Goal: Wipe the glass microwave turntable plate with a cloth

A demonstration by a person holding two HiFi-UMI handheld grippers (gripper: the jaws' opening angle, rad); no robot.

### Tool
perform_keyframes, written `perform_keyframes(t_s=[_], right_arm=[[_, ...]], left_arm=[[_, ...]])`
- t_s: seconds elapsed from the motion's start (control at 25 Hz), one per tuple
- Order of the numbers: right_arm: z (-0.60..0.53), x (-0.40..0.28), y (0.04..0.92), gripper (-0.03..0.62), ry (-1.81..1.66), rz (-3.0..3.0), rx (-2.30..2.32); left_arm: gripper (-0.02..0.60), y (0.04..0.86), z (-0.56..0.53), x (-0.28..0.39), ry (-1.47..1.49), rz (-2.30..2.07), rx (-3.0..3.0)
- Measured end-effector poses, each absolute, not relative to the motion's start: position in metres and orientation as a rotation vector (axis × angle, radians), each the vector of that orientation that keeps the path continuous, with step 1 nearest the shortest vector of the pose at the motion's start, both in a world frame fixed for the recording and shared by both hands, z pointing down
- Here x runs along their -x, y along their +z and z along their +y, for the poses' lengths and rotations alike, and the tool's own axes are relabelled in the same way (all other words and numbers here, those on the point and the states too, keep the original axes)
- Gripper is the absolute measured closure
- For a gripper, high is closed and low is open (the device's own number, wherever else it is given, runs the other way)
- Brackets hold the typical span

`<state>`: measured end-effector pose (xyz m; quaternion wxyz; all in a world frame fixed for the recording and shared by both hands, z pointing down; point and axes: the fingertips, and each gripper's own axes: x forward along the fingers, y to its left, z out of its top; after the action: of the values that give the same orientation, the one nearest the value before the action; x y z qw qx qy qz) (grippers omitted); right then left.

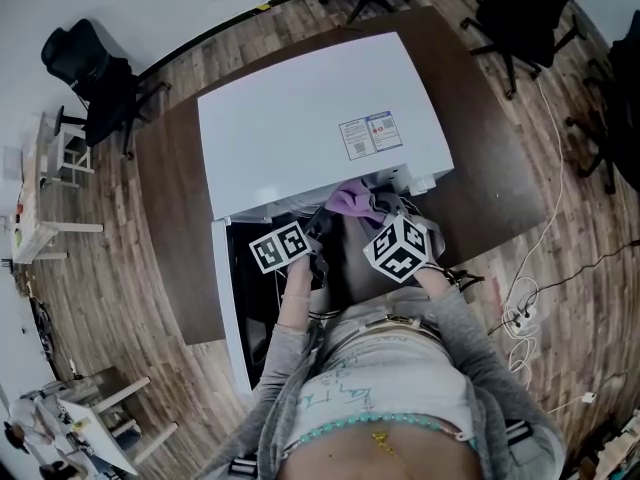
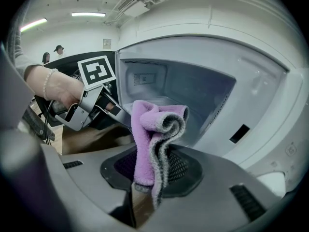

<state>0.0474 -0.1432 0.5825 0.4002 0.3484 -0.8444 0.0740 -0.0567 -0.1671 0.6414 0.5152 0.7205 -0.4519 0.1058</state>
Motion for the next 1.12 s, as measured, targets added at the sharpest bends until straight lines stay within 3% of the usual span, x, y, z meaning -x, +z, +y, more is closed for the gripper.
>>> perform_keyframes(t_s=[0.56, 0.84, 1.12], right_arm=[[-0.144, -0.036, 0.579, 0.48, 0.195, -2.16, -0.883], [-0.139, -0.032, 0.58, 0.48, 0.213, -2.169, -0.863], [-0.134, -0.029, 0.578, 0.48, 0.207, -2.175, -0.837]], left_arm=[[0.374, 0.627, -0.133, 0.054, 0.399, -1.055, -1.916], [0.551, 0.604, -0.132, 0.048, 0.361, -1.058, -2.069], [0.571, 0.585, -0.132, 0.041, 0.327, -1.065, -2.153]])
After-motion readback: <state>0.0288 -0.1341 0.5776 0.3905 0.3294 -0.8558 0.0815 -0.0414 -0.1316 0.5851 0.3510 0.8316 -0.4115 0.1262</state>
